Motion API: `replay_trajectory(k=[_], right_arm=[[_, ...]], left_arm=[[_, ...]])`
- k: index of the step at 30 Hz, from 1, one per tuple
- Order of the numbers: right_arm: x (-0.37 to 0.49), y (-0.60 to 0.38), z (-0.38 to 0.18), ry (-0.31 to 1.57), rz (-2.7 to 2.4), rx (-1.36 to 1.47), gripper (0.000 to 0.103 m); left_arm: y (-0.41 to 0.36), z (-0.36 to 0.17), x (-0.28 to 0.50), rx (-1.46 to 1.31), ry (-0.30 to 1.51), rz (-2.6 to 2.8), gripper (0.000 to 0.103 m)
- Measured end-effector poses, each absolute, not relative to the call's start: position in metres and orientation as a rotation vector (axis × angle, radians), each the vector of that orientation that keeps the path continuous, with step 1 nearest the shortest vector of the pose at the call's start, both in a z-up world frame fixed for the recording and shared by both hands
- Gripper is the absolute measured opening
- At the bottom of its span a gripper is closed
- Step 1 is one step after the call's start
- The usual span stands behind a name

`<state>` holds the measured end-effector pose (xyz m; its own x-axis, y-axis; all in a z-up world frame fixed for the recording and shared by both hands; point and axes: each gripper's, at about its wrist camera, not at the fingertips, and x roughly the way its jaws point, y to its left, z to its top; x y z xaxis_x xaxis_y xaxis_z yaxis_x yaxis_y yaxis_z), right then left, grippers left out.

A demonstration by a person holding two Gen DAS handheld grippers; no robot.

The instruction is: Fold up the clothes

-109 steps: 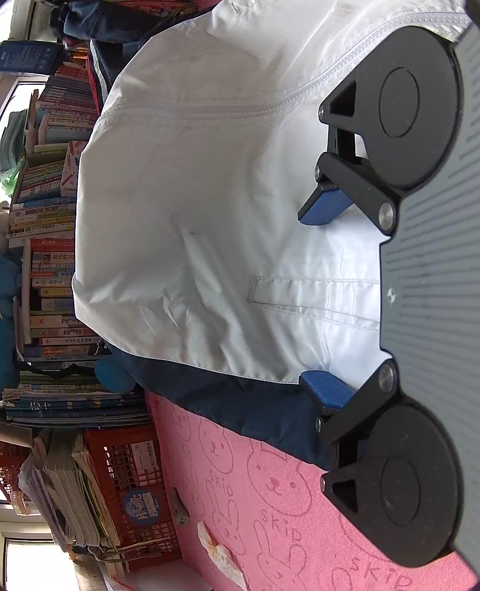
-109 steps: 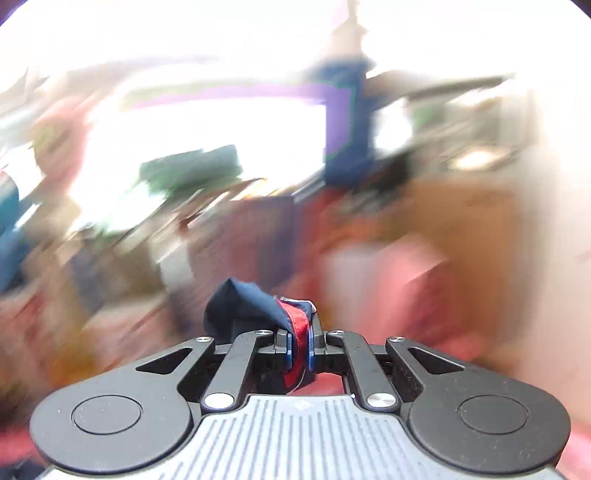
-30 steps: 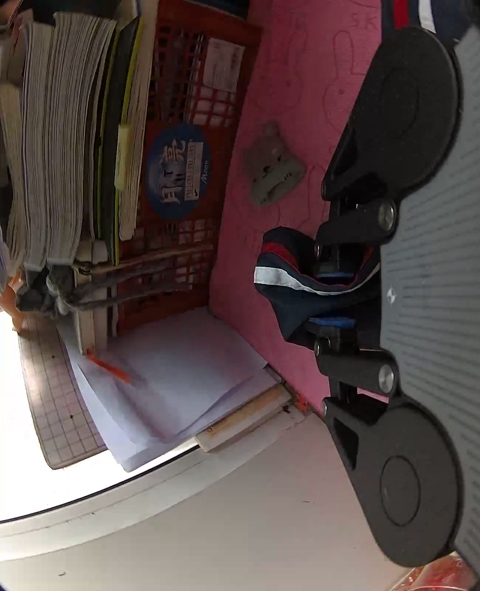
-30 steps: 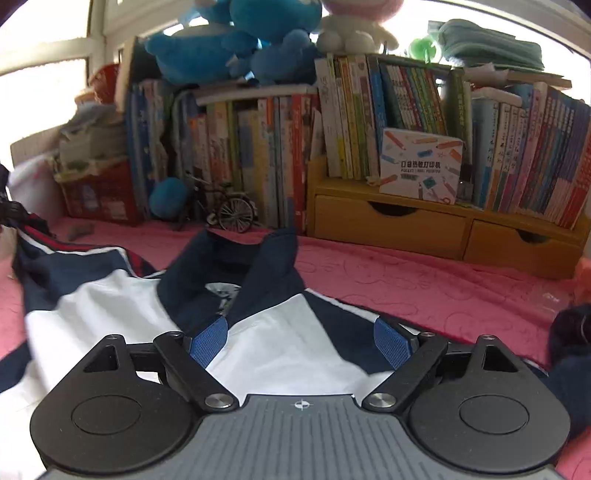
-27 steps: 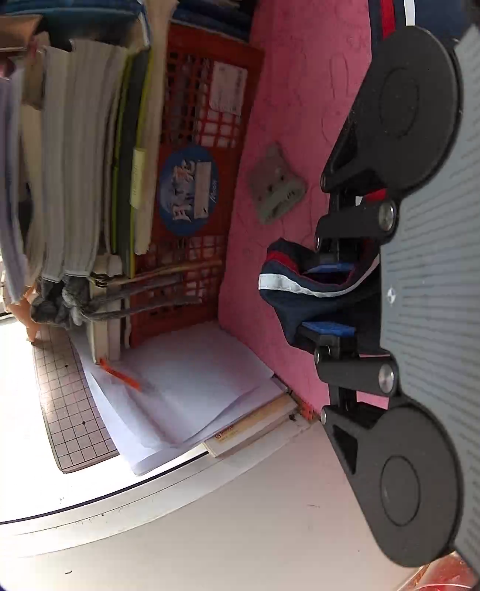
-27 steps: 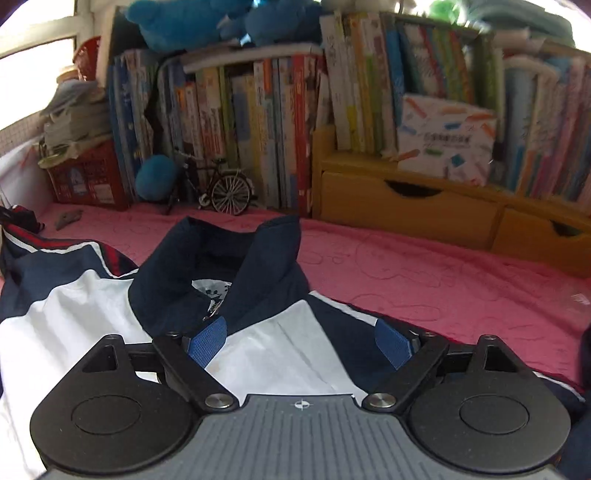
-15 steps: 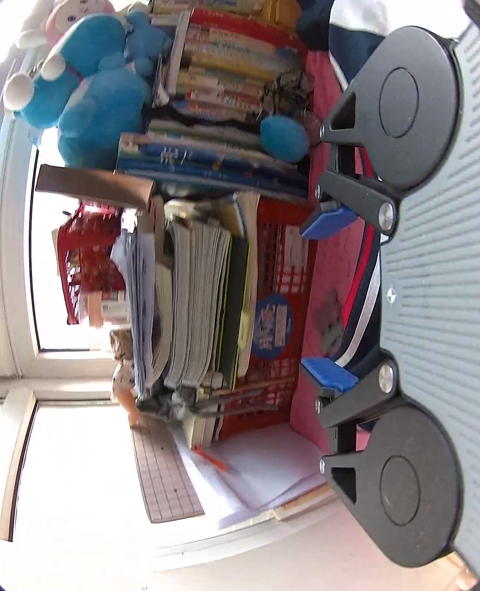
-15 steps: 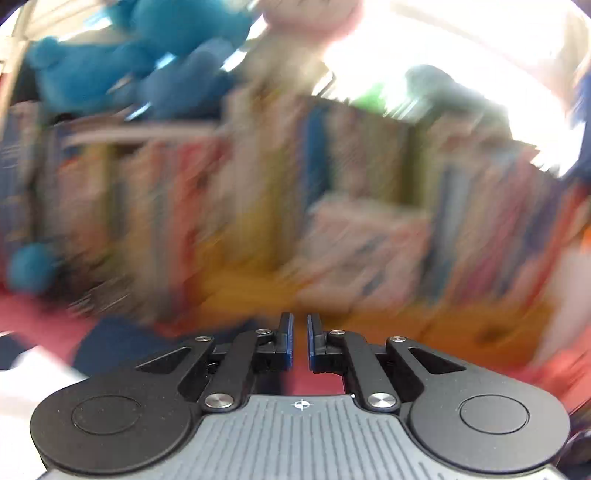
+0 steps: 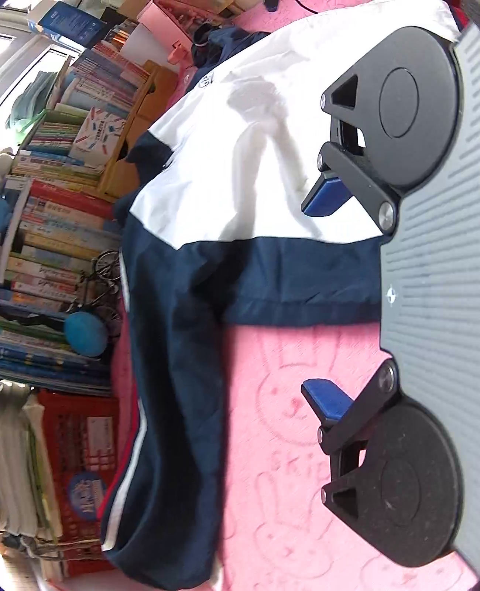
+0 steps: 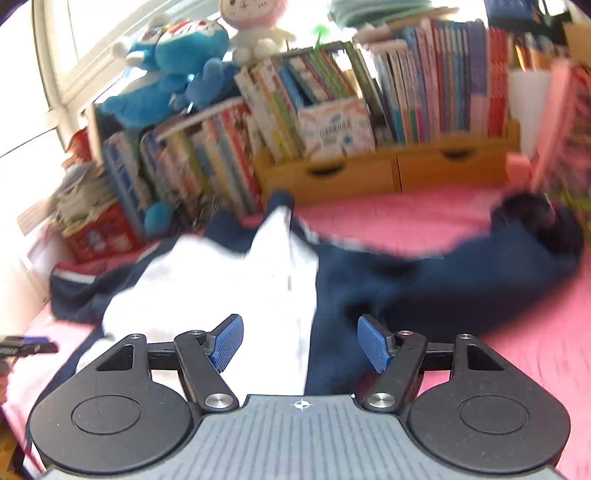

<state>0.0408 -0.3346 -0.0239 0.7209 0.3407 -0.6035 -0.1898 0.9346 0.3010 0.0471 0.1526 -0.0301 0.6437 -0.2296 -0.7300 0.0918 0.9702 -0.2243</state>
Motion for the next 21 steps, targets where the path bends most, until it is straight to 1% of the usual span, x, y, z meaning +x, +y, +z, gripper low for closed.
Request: replay_trajectory(k=[2,3,4,5,6,7,9,10,11,12,13,14,15,17,18,19,21], right_arm=[[0.009,-0.337,-0.033,0.757,0.328,0.237,0.073],[-0.004,-0.334,-0.036,0.774,0.352,0.246,0.074],[-0.017,-0.331,-0.04,0.79,0.379,0.256,0.076],[-0.03,-0.328,-0.043,0.806,0.406,0.265,0.078],[-0.039,-0.324,-0.046,0.817,0.43,0.272,0.085],[-0.049,-0.319,-0.049,0.827,0.454,0.279,0.087],[-0.059,-0.31,-0.054,0.836,0.472,0.281,0.085],[-0.06,-0.304,-0.057,0.85,0.454,0.265,0.066],[-0.062,-0.297,-0.06,0.865,0.433,0.247,0.05],[-0.066,-0.292,-0.059,0.855,0.419,0.214,0.036],[-0.07,-0.288,-0.056,0.842,0.407,0.177,0.029],[-0.075,-0.289,-0.052,0.834,0.419,0.162,0.027],[-0.082,-0.294,-0.047,0.83,0.413,0.152,0.025],[-0.093,-0.306,-0.037,0.833,0.366,0.112,0.025],[-0.096,-0.315,-0.034,0.845,0.33,0.092,0.035],[-0.099,-0.324,-0.031,0.858,0.295,0.073,0.044],[-0.104,-0.347,-0.024,0.864,0.201,0.048,0.049]], left_arm=[[0.142,-0.037,0.045,-0.182,0.881,-0.201,0.093],[0.133,-0.035,0.04,-0.139,0.853,-0.195,0.07],[0.123,-0.034,0.035,-0.076,0.846,-0.202,0.06],[0.115,-0.032,0.031,-0.033,0.842,-0.211,0.037],[0.112,-0.03,0.026,-0.045,0.851,-0.23,0.021],[0.11,-0.027,0.02,-0.059,0.859,-0.251,0.015],[0.108,-0.019,0.004,-0.067,0.865,-0.3,0.01],[0.107,-0.016,-0.005,-0.058,0.868,-0.319,0.01],[0.107,-0.015,-0.013,-0.055,0.884,-0.345,0.009],[0.105,-0.015,-0.022,-0.05,0.902,-0.366,0.009],[0.101,-0.018,-0.033,-0.034,0.927,-0.373,0.009],[0.096,-0.022,-0.043,-0.012,0.945,-0.378,0.009],[0.093,-0.024,-0.055,0.025,0.938,-0.375,0.01],[0.097,-0.019,-0.07,0.047,0.925,-0.359,0.013],[0.102,-0.014,-0.075,0.036,0.921,-0.345,0.016],[0.11,-0.008,-0.079,0.008,0.898,-0.322,0.017],[0.128,0.007,-0.079,-0.035,0.824,-0.236,0.02]])
